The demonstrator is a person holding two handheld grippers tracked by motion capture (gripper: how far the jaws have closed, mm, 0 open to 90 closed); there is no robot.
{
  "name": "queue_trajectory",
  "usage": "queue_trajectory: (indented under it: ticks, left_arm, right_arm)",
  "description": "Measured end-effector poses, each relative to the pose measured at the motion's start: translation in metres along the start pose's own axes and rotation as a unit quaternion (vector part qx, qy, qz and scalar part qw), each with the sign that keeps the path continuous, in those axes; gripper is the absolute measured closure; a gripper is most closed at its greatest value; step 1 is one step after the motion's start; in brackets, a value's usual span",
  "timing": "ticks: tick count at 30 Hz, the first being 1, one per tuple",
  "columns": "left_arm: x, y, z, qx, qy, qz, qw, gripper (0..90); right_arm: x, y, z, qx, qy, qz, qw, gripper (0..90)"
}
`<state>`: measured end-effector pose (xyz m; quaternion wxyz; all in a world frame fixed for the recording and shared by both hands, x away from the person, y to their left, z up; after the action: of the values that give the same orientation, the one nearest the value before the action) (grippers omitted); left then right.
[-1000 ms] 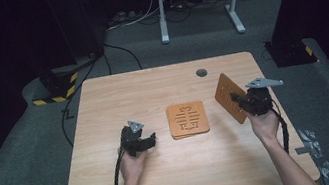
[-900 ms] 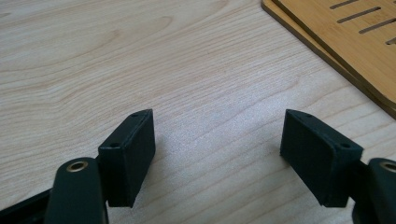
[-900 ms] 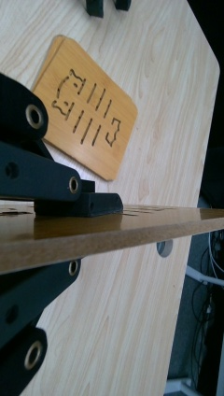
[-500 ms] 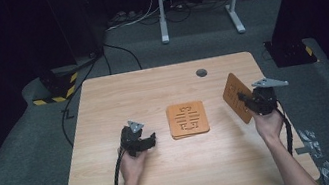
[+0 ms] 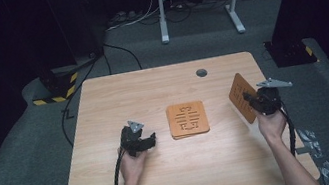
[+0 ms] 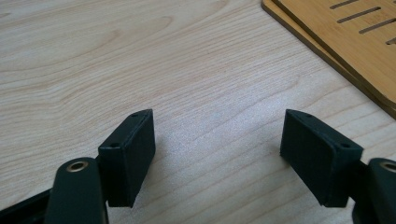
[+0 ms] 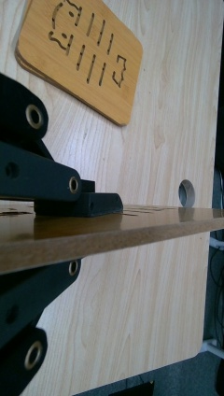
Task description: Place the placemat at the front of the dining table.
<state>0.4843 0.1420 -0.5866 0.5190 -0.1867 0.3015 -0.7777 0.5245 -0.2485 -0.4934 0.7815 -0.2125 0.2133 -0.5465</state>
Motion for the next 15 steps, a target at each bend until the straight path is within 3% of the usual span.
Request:
queue_trajectory:
  ticks: [15]
  left_arm:
    - [0.000,0.000,0.000,0.000,0.000,0.000,1.0000,26.4]
  right_arm:
    - [0.010,0.010,-0.012,-0.004,0.008,-0.013,0.9999,85.5]
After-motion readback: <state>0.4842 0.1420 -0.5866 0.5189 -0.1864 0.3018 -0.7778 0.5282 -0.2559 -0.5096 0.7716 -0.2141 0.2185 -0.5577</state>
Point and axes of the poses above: each handheld gripper's, and its own axes: y roughly forward along the jaws, z roughly out of its top, x roughly to its right, the point moved 9 cm from there along y, roughly forward along the jaws, and after that the axes turned 2 degrees about y, right-handed, at the moved point
